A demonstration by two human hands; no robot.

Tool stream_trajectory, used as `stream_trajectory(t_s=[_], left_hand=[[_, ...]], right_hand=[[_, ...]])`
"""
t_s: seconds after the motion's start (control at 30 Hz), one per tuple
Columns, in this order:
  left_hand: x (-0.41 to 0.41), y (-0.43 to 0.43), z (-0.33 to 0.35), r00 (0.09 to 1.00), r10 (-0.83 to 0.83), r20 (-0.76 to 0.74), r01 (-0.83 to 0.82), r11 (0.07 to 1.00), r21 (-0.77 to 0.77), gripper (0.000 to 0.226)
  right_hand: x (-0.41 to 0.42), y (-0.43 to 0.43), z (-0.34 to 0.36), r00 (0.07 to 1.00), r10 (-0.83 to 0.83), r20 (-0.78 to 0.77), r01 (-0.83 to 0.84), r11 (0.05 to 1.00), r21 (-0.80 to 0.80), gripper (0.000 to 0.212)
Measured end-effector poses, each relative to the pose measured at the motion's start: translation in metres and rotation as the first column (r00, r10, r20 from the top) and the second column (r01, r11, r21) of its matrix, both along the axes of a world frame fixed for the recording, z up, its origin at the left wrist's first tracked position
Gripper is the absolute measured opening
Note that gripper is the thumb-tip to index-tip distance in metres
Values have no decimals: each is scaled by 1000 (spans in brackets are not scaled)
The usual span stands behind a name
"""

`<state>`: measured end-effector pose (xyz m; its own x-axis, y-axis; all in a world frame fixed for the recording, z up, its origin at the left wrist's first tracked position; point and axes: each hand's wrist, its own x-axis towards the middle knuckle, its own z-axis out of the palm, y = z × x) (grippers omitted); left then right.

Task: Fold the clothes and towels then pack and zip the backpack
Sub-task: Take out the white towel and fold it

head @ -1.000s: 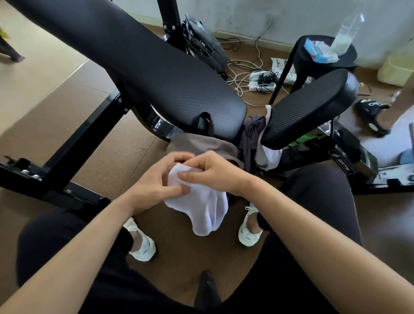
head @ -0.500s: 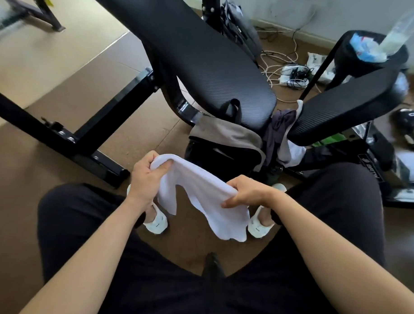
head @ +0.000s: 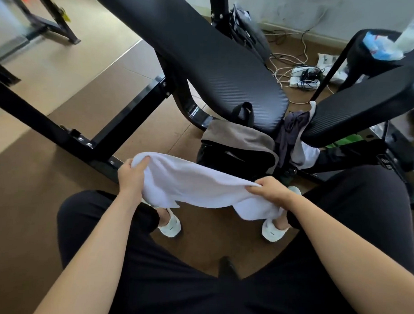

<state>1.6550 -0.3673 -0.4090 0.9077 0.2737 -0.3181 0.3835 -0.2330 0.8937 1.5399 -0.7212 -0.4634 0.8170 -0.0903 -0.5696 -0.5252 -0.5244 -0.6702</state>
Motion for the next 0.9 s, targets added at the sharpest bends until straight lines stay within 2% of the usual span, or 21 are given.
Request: stream_trajectory(t_s=[0.1,0.2,0.27,0.37,0.43,0.5,0.6,0.67,0.73,0.83,0.9], left_hand=[[-4,-5,-13,983,-105,-150,113,992,49,23],[-10,-12,-18,956,-159,-245,177,983,53,20],[-11,-12,-20,940,-223,-260,246,968,57,19],[-10,-15,-23,920,-320,-227,354,926,132,36],[-9,-19,-23,882,-406,-241,462,845,268,50],[-11,-22,-23,812,-496,-308,581,744,331,54],[-15,-23,-24,682,-565,-465,714,652,256,52],[-19,-22,-22,678,-549,-489,698,689,194,42],[-21,-23,-21,738,-505,-446,618,773,146,37],[-24,-26,-22,794,-506,-335,554,831,57,32],[-29,-30,-18,815,-514,-268,522,852,-47,31]], right_hand=[[6,-7,10,960,-270,73,262,959,106,54],[10,-27,20,783,-606,140,577,792,201,36],[10,-42,32,693,-695,193,675,719,167,36],[9,-54,41,695,-637,334,676,737,-4,57],[7,-54,43,675,-659,332,710,703,-46,60],[9,-56,39,680,-688,254,720,691,-57,56],[8,-55,38,828,-560,-18,555,824,-109,46],[6,-53,37,881,-456,-124,448,889,-92,48],[5,-53,31,873,-467,-142,468,883,-33,57],[4,-46,30,804,-557,-209,592,784,189,64],[3,-35,36,768,-585,-263,641,691,334,48]])
